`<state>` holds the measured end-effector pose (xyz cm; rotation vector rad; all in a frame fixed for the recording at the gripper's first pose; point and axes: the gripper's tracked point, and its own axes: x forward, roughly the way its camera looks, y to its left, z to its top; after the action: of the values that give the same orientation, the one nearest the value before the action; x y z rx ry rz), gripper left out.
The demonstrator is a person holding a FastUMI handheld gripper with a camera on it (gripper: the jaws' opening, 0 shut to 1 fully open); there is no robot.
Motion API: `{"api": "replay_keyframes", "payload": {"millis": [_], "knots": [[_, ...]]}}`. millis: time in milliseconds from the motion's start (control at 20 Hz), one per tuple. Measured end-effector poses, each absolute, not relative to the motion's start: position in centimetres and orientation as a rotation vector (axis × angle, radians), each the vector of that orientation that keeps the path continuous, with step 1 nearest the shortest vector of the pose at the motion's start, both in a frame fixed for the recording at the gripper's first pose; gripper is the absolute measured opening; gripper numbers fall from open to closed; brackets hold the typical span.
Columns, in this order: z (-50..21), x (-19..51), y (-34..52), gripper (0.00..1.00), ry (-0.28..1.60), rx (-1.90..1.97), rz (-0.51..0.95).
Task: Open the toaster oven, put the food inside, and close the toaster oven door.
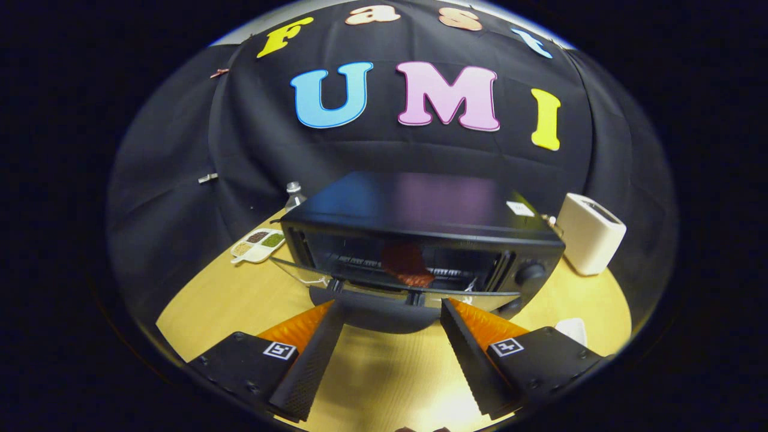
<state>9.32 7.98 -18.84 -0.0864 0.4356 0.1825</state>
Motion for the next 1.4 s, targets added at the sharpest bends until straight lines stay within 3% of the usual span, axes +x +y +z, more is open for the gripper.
{"api": "replay_keyframes", "payload": {"millis": [400, 750, 1100, 1400], "knots": [[-7.3, 8.8, 7.3, 0.98, 0.172, -0.112, 0.185], [1.6, 4.4, 2.2, 0.98, 0.033, -0.053, 0.091], [4.0, 0.4, -5.5, 0.97, -0.014, -0.070, -0.070], [4.2, -0.9, -6.3, 0.98, -0.008, -0.095, -0.115]]}}
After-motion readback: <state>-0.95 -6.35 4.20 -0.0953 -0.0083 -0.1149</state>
